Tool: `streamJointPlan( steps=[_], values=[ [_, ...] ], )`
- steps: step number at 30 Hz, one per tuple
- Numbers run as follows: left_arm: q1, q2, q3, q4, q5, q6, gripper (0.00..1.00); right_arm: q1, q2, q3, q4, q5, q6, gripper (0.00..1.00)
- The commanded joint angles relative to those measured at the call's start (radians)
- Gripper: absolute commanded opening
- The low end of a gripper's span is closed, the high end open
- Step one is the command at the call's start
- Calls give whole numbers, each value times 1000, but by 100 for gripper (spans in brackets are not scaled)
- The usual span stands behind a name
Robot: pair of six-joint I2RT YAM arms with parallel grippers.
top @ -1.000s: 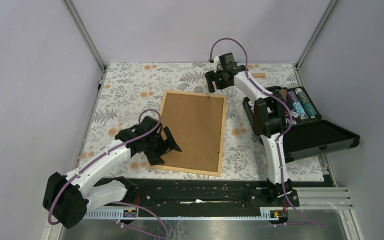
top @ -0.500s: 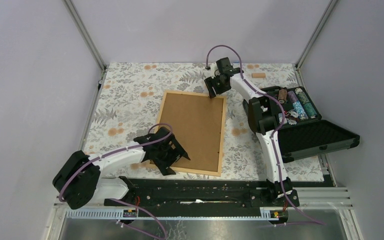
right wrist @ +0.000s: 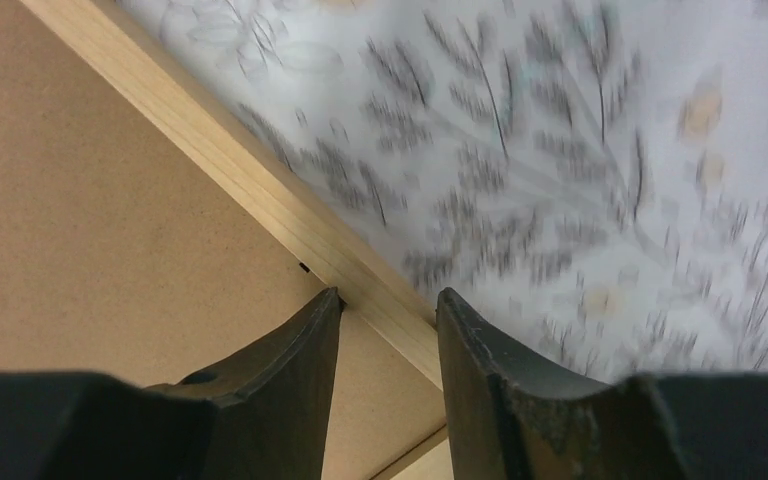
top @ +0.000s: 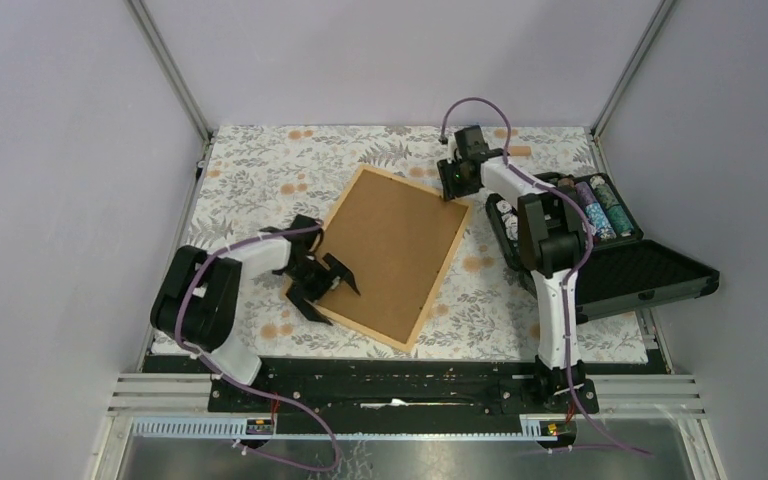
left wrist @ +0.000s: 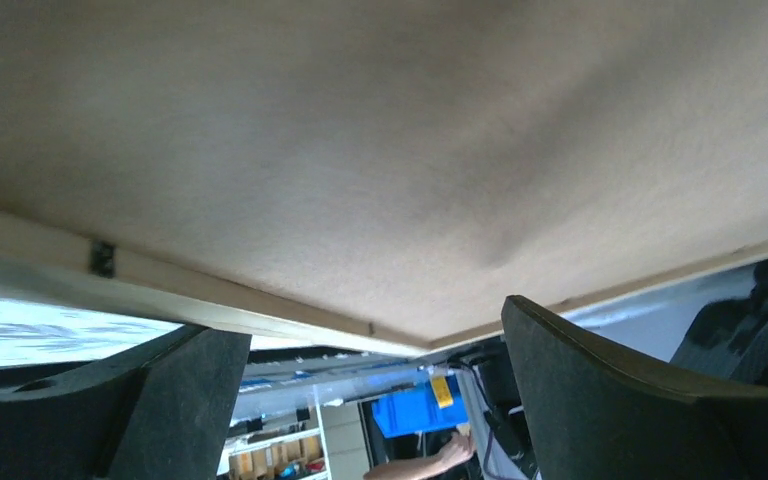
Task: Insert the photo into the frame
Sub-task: Adjust the photo frame at the center of the board.
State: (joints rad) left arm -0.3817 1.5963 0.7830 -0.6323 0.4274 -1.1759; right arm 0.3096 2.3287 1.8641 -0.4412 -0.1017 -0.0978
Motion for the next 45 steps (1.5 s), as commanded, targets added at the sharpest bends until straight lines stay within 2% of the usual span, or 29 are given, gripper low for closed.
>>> streamJointPlan(
  steps=[1,4,8,12,14,16,19,20,22,25,28,34,35,39,42,45],
  values=[
    [194,83,127,191,-225,300,98,54,-191,-298,-45,-276,295,32],
    [282,148,250,152,-269,384,98,101,-330,-551,102,-380,433,31],
    [331,282,432,137,-276,479,99,231,-433,-704,133,-327,508,32],
    [361,408,562,134,-189,541,99,334,-550,-862,184,-302,625,35],
    [361,455,607,116,-129,568,99,347,-659,-981,257,-335,695,41],
    [362,451,593,133,-92,586,99,347,-774,-1045,258,-321,724,51],
    [364,407,549,134,-119,616,99,337,-903,-1023,149,-225,708,71],
    [367,392,539,131,-127,625,99,326,-925,-1004,98,-194,696,75],
    [371,368,521,109,-146,636,99,281,-937,-968,30,-159,682,77],
    [380,334,483,83,-171,651,99,188,-907,-941,-35,-239,674,71],
    [386,311,460,37,-213,696,99,161,-891,-934,-98,-276,656,62],
    [460,148,355,44,-341,721,99,161,-893,-946,-220,-254,608,60],
    [460,128,337,59,-342,716,99,161,-879,-951,-224,-244,601,58],
    [461,157,298,105,-245,694,99,137,-845,-945,-215,-212,575,40],
    [461,223,297,83,-244,688,99,132,-803,-942,-193,-261,557,35],
    [462,234,274,116,-190,668,98,132,-750,-946,-188,-298,564,35]
  ],
)
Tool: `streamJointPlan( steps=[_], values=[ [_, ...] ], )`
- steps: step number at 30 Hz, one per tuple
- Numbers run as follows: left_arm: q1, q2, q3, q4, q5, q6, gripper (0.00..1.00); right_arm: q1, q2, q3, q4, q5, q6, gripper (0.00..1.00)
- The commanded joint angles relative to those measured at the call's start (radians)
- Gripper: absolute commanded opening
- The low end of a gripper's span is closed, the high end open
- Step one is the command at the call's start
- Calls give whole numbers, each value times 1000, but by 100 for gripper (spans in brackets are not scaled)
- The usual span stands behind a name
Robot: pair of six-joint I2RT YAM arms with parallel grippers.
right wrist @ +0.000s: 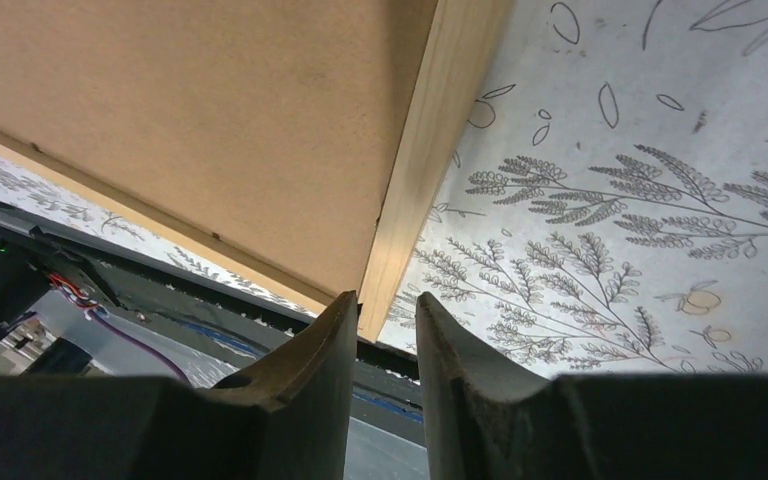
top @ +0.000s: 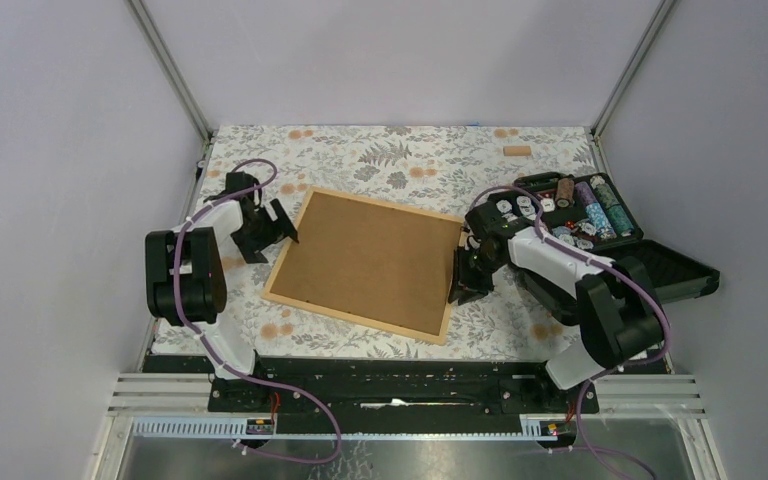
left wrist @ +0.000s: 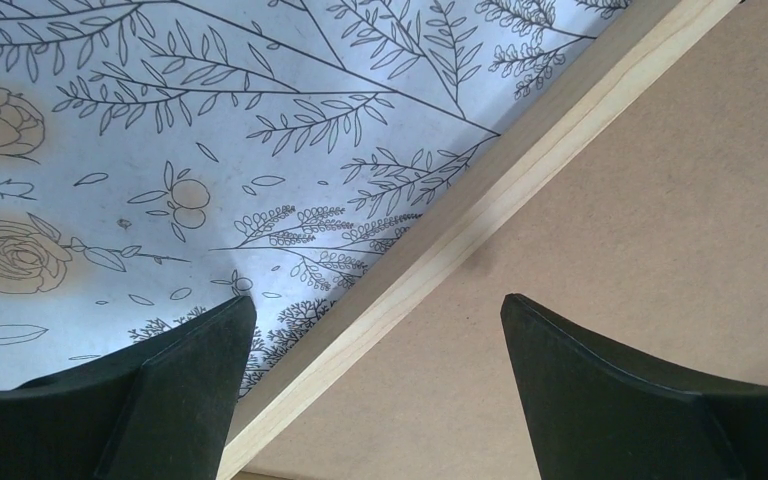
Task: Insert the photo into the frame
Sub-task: Adjust the photo frame at the center of the board, then install the photo frame at the center of the board.
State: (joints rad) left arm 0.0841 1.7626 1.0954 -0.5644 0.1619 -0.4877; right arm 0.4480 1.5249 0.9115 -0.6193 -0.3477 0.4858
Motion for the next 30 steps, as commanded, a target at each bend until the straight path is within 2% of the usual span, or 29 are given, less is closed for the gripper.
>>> streamJointPlan(
  steps=[1,9,18,21,25,30],
  values=[
    [-3,71,-35,48,80,-22,98,-6,62,3,-4,-41,-16,35],
    [-6,40,-62,54,41,-57,99,-6,158,23,31,-15,44,32],
    [-6,84,-75,84,140,-93,98,-6,212,5,95,34,144,31],
    [-6,87,-81,89,147,-97,98,-6,226,18,74,72,143,30],
    [-6,87,-80,88,145,-98,98,-6,173,40,56,27,142,32],
    [-6,79,-75,71,115,-94,98,-20,122,97,-62,106,99,33]
  ],
)
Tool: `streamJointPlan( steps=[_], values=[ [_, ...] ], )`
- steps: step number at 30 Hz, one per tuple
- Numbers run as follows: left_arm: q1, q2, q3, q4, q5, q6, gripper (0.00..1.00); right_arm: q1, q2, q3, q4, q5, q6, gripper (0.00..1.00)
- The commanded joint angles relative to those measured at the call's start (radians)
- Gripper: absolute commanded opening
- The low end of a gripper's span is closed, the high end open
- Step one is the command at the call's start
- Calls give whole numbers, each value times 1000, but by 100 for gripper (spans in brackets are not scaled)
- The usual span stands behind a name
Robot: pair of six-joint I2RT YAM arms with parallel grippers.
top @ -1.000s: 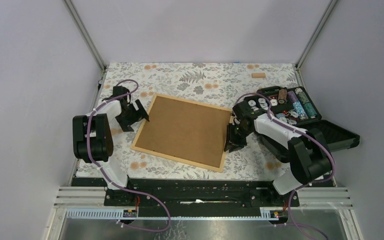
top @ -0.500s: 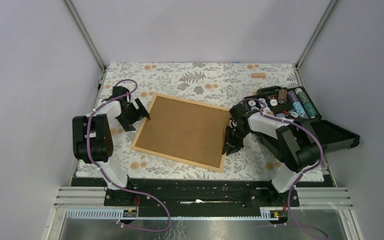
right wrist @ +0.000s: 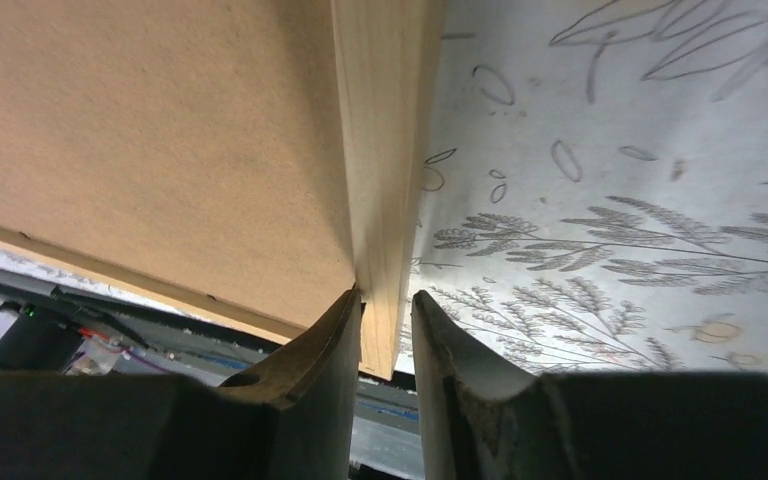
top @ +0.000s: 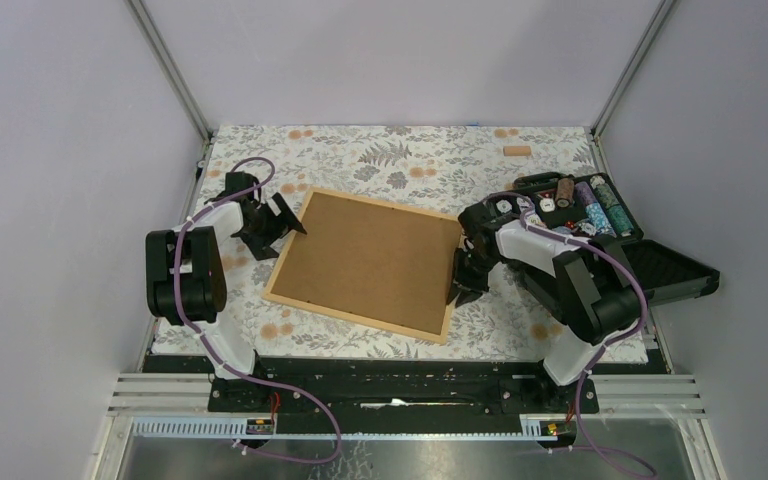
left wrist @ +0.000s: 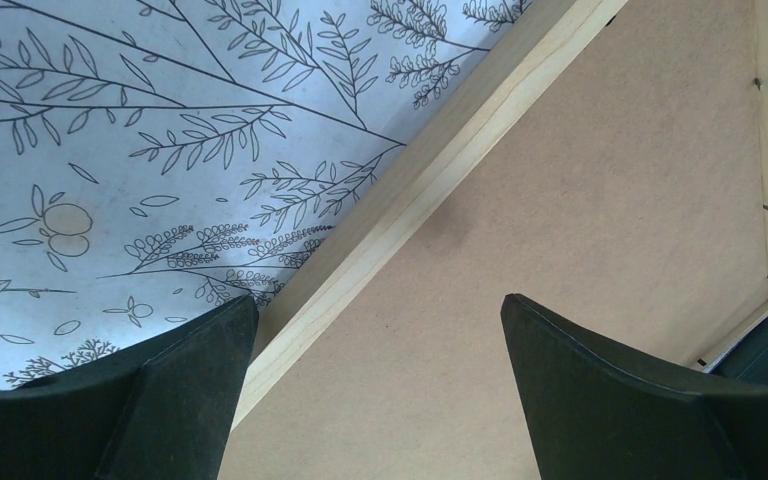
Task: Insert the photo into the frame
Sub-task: Install the photo frame at the center of the board.
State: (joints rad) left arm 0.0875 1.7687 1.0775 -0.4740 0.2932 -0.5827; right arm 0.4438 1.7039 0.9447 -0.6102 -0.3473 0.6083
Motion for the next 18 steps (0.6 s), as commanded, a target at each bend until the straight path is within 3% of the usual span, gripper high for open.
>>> streamJointPlan(
  steps=[1,8,18],
  values=[
    [-8,70,-58,-19,-20,3,98,-16,-61,66,-72,92,-27,33],
    [-8,77,-55,-21,-15,1,98,-16,-24,44,-28,6,-23,33],
    [-9,80,-53,-18,2,-2,98,-15,-42,-54,4,-3,-1,31]
  ],
)
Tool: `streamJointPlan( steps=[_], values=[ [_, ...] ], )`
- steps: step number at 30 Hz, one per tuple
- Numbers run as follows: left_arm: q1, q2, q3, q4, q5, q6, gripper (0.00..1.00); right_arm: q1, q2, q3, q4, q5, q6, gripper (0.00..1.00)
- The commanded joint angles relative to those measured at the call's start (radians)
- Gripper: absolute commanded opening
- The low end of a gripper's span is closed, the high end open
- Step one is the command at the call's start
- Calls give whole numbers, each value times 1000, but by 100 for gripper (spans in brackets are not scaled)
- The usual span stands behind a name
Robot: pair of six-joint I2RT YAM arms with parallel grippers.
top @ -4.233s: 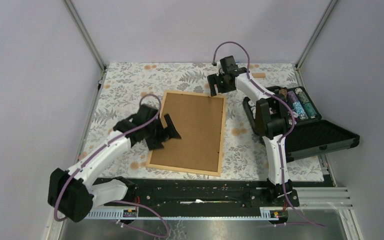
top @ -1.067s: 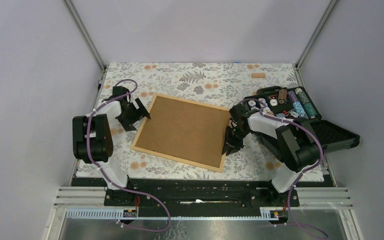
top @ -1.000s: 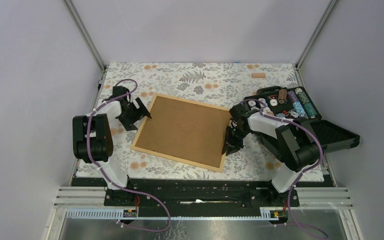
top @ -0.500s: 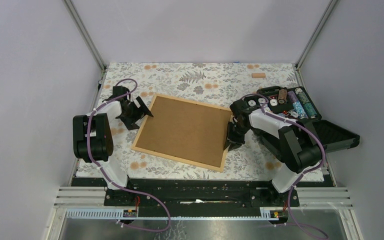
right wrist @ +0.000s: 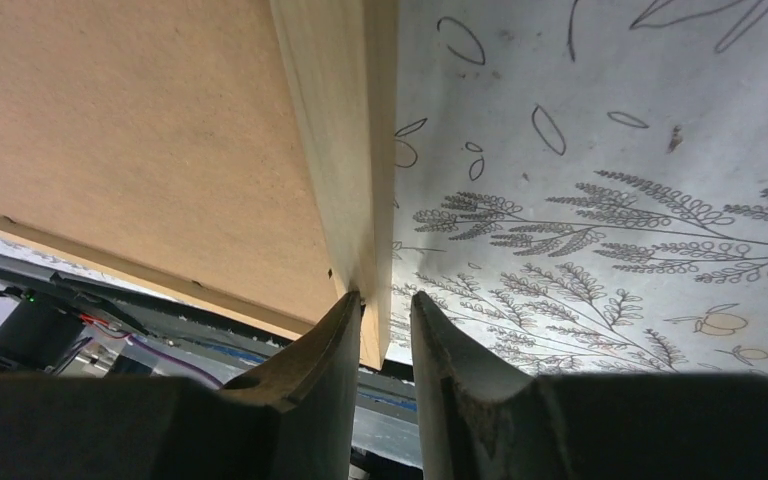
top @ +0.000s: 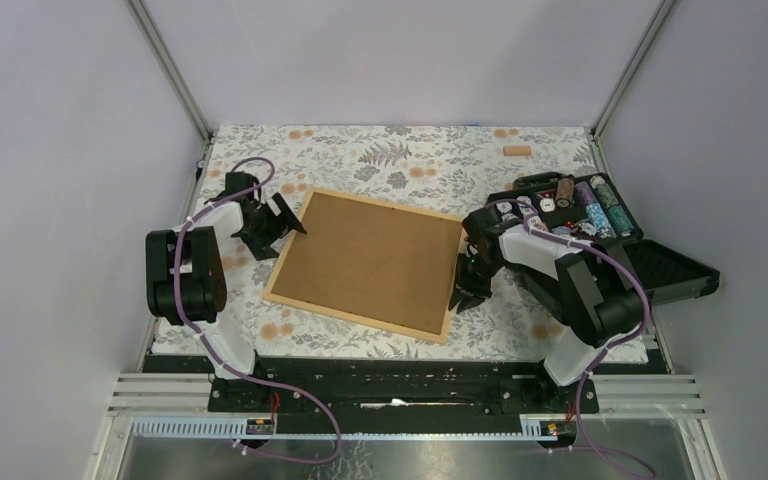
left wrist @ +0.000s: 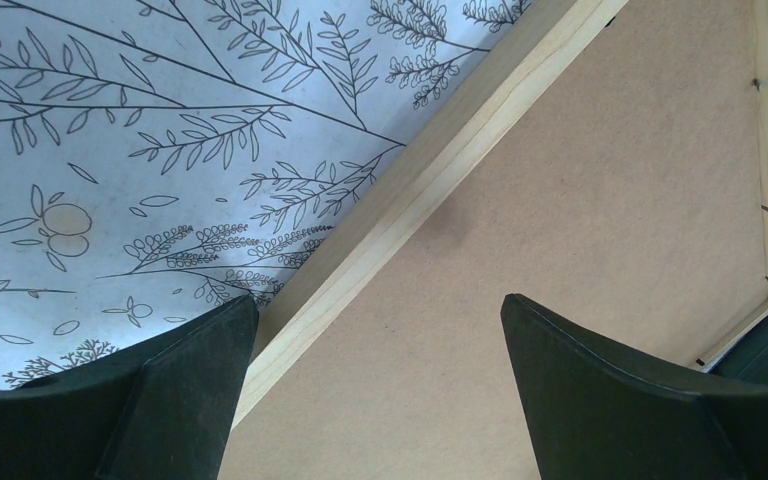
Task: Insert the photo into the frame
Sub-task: Install the photo frame at the center of the board.
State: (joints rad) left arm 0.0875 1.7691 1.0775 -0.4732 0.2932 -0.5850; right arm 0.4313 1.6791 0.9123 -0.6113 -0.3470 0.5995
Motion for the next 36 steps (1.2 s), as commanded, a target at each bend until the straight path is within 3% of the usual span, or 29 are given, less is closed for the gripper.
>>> streamJointPlan(
  steps=[1,24,36],
  values=[
    [-8,81,-51,-19,3,-1,98,-3,-9,-17,7,-2,6,31],
    [-9,81,-61,-12,21,-3,98,-3,174,73,43,170,40,28],
    [-22,81,-66,-6,46,-5,98,9,282,135,88,231,72,31]
  ],
)
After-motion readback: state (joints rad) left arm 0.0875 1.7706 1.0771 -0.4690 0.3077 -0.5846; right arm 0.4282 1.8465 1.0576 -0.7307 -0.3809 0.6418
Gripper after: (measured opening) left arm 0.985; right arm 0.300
